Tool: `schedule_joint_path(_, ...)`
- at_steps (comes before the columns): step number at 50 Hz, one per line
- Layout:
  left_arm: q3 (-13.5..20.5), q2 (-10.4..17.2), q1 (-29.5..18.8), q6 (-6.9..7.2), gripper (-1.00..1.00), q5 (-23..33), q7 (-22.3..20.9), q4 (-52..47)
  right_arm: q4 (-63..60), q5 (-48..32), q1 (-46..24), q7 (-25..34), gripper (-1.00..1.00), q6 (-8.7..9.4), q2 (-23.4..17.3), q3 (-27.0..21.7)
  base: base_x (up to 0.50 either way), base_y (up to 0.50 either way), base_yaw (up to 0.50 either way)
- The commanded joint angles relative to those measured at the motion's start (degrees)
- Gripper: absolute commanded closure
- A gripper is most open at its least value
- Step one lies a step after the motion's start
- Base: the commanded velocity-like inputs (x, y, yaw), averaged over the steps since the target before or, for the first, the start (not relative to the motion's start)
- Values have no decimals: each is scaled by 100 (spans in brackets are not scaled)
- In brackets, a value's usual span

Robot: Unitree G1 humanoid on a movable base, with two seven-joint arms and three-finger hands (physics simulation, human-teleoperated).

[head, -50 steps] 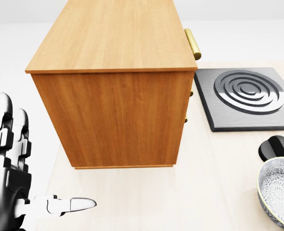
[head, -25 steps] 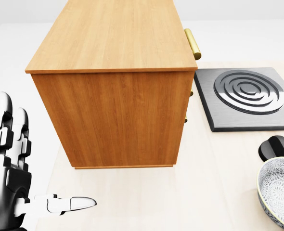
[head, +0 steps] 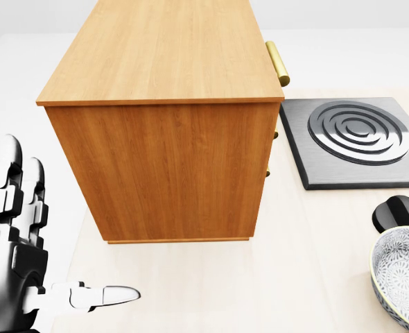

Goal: Put the bowl on the top of the cabinet.

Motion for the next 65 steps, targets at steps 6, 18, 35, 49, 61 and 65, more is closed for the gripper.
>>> schedule_joint_path(6, 5, -1, -16, 0, -100, 1, -4, 45, 179, -113, -107, -136, -100, 0, -149, 229, 0, 0, 0)
schedule_joint_path(18, 25, -1, -61, 0, -100, 2, 20, 78, 138, -40, -57, -53, 100, 0, -161, 280, 0, 0, 0)
schedule_joint_path(35, -23, 4, -17, 0, -100, 0, -15, 60, -327, 225, -249, 284, 100, 0, -248, -31, 0, 0, 0)
schedule_joint_path(49, -33, 10, -6, 0, -100, -9, -30, 100, -2183, 1394, -854, 2106, 100, 0, -307, -578, 0, 0, 0)
schedule_joint_path(61, -35, 9, -36, 0, -100, -7, -29, 120, -1076, 1327, -3212, 2570, 100, 0, -2114, 100, 0, 0, 0)
schedule_joint_path(65, -28, 10, -61, 0, -100, -8, -22, 142, -52, 1212, -4020, 2268, 100, 0, -2660, 589, 0, 0, 0)
